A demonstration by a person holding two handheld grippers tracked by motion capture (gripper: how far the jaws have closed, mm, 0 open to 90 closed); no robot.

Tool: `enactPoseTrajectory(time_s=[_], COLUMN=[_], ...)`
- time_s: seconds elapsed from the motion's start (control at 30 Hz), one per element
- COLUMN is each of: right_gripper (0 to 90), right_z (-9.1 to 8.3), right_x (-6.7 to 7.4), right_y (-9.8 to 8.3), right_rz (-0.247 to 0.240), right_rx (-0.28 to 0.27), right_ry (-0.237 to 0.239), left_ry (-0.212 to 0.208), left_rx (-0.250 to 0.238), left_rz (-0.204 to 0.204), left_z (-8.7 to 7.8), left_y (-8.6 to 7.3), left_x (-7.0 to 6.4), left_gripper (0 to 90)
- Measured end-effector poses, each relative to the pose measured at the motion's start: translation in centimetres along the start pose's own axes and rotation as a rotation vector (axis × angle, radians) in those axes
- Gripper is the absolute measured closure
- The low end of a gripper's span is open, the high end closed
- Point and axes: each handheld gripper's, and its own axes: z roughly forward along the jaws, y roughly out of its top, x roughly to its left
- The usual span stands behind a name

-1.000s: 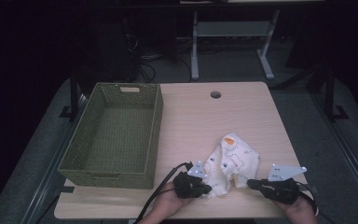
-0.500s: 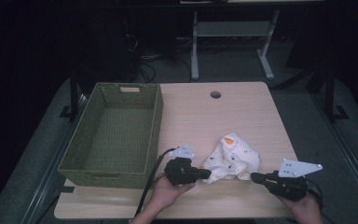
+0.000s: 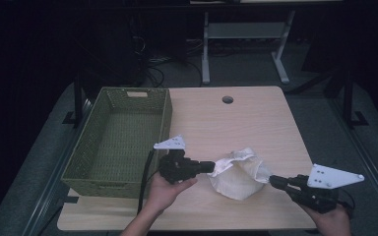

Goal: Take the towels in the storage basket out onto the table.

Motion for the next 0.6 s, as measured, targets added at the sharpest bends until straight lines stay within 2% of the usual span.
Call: enactPoseTrajectory(time_s=[0.17, 0.23, 0.3, 0.33, 0.4, 0.43, 0.5, 0.53, 0.57, 0.6], right_gripper=[86.1, 86.0, 86.0, 86.0, 86.0, 86.0, 85.9, 85.9, 85.9, 85.9], right_z=[-1.7, -2.1, -2.0, -1.9, -0.9, -0.5, 0.9, 1.5, 2.4, 2.9], right_x=[1.1, 1.1, 0.6, 0.3, -1.3, -1.9, -4.3, -5.1, -6.5, -7.3], right_y=[2.1, 2.9, 3.8, 4.0, 4.1, 4.1, 3.9, 3.9, 3.7, 3.6], right_rz=[-0.012, -0.023, -0.033, -0.03, -0.011, -0.002, 0.036, 0.047, 0.069, 0.085], right_rx=[-0.053, -0.071, -0.069, -0.063, -0.043, -0.033, 0.005, 0.022, 0.045, 0.056], right_ry=[0.012, 0.012, -0.004, -0.009, -0.024, -0.031, -0.043, -0.053, -0.066, -0.074], left_ry=[-0.007, 0.019, 0.05, 0.072, 0.123, 0.151, 0.196, 0.224, 0.256, 0.302], left_rx=[-0.025, -0.031, -0.028, -0.027, -0.006, -0.003, 0.018, 0.021, 0.025, 0.034], left_rz=[0.009, 0.02, 0.012, 0.004, 0.0, -0.027, -0.06, -0.092, -0.095, -0.1], left_z=[-2.0, -2.5, -2.3, -2.0, -1.4, -0.9, 0.0, 0.7, 1.1, 1.8], left_y=[2.4, 3.6, 4.6, 5.2, 5.8, 6.2, 6.6, 6.8, 6.9, 7.1], left_x=[-0.9, -1.0, -0.5, 0.1, 1.4, 2.5, 4.3, 5.5, 6.2, 7.0], left_gripper=[89.1, 88.7, 88.4, 88.4, 88.3, 88.3, 88.0, 87.5, 87.2, 86.3])
